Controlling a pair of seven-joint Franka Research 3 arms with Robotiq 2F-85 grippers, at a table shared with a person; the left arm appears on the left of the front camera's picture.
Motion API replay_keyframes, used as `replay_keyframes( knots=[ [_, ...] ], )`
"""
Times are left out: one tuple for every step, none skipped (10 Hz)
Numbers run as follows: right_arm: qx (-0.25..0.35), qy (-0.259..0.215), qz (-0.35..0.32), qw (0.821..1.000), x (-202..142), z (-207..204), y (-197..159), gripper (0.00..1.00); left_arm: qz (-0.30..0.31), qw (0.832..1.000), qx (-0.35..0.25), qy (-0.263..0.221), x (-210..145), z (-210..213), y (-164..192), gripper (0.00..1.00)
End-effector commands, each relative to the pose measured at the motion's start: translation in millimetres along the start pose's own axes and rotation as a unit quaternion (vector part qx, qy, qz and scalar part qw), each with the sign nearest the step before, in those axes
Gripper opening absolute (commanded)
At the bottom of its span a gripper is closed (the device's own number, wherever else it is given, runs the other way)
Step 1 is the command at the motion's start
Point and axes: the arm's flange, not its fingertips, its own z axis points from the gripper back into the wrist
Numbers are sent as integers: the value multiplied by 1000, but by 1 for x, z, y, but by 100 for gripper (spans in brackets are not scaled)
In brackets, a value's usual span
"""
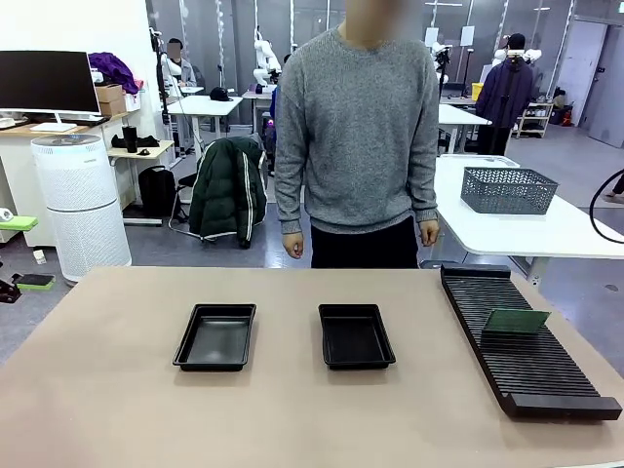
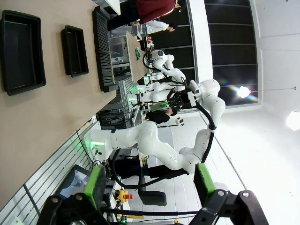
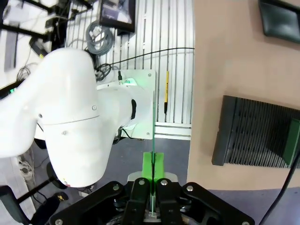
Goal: Inspect and transfer BCBs to ESD trays.
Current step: Pick up the Blank PCB from the PCB Rack and place it in the left ESD tray.
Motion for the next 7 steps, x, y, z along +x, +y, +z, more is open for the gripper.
replay_keyframes(
  knots=[
    [-13,-27,-86,996,14,25,-17,2,0,1000,0,-1,-2,1,0,100],
    [-16,-36,-118,992,18,35,-24,2,0,1000,0,-1,-2,1,0,100],
    [-21,-45,-156,987,20,45,-32,2,0,1000,0,-1,-2,1,0,100],
    [-26,-61,-201,977,24,56,-42,2,0,1000,0,-1,-2,1,0,100],
    [-25,-79,-244,966,25,64,-51,2,0,1000,0,-1,-2,1,0,100],
    [-28,-93,-312,945,26,71,-59,2,0,1000,0,-1,-2,1,0,100],
    [-25,-106,-371,922,27,76,-67,2,0,1000,0,-1,-2,1,0,100]
  ],
)
